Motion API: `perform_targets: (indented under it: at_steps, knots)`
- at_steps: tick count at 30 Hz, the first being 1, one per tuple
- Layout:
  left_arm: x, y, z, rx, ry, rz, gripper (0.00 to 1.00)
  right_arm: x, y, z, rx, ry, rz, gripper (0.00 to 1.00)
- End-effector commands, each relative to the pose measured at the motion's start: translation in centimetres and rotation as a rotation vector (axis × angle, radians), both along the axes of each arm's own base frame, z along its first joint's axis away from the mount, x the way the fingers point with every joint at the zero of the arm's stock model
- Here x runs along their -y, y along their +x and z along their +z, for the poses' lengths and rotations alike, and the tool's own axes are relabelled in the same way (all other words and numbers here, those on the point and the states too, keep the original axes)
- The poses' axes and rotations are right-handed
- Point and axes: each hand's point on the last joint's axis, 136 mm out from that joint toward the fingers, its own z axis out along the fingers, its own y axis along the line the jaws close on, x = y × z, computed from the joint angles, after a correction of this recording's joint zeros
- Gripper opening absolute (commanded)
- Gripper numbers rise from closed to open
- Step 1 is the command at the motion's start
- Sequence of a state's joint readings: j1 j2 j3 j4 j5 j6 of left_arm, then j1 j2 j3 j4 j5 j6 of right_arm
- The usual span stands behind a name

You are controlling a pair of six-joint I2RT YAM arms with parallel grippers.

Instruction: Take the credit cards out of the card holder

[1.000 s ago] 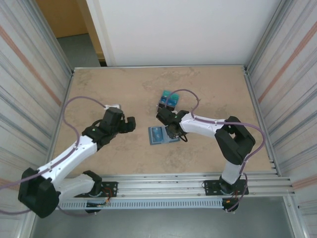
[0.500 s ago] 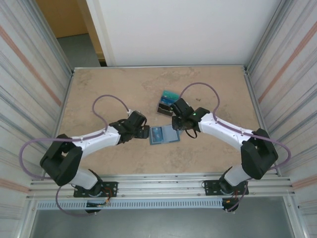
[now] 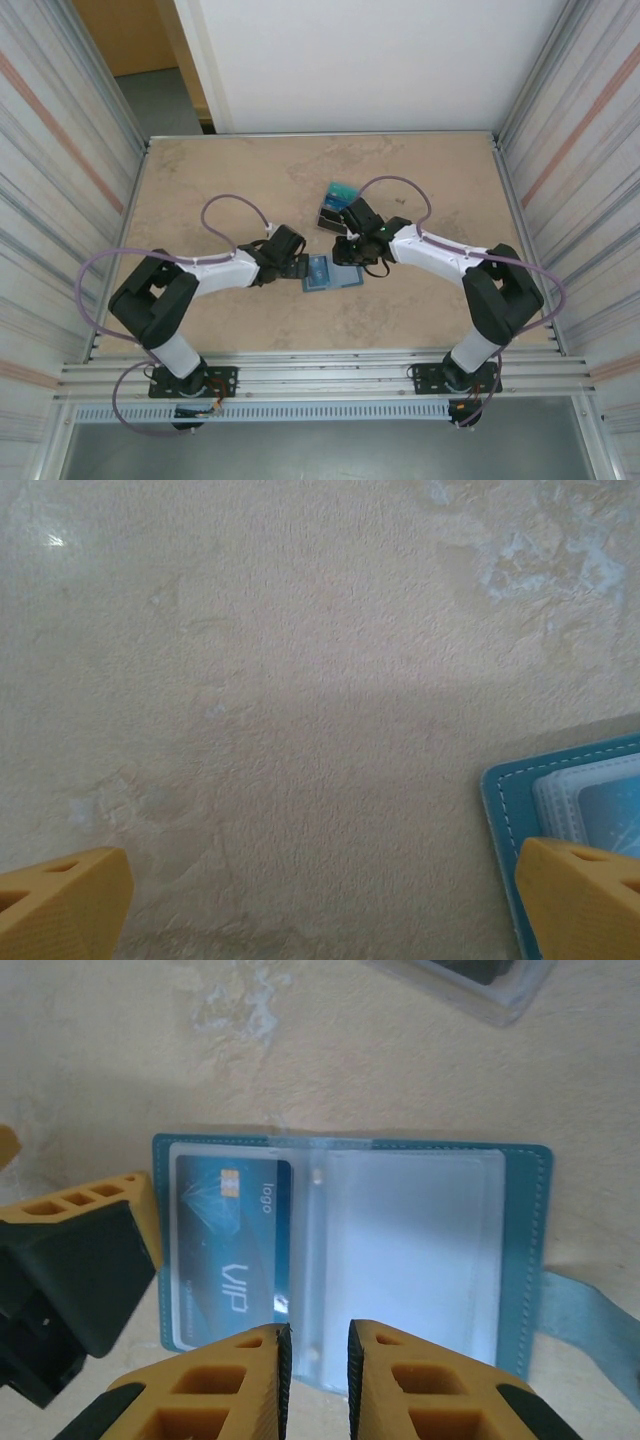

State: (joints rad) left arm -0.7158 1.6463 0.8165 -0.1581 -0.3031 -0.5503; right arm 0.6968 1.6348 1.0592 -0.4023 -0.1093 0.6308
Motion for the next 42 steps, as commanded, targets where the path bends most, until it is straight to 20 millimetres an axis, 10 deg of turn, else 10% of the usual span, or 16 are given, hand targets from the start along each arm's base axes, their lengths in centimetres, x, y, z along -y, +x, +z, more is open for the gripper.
perform_targets:
  at_steps: [1,29,42]
  knots:
    - [0.8,0.4,0.2,0.007,-0.023,0.011,0.99,-1.4,-0.2,-1.2,-0.066,0.094,0.005,0.24]
    - [0.1,-0.6,-1.0,-0.038,0.043,0.002,0.99,-3.1,-1.7,-6.2,-0.210,0.170,0.025,0.23]
    - [-0.2,-0.8,-1.3,-0.046,0.062,0.004,0.99,-3.9,-1.7,-2.5,-0.164,0.297,0.035,0.19]
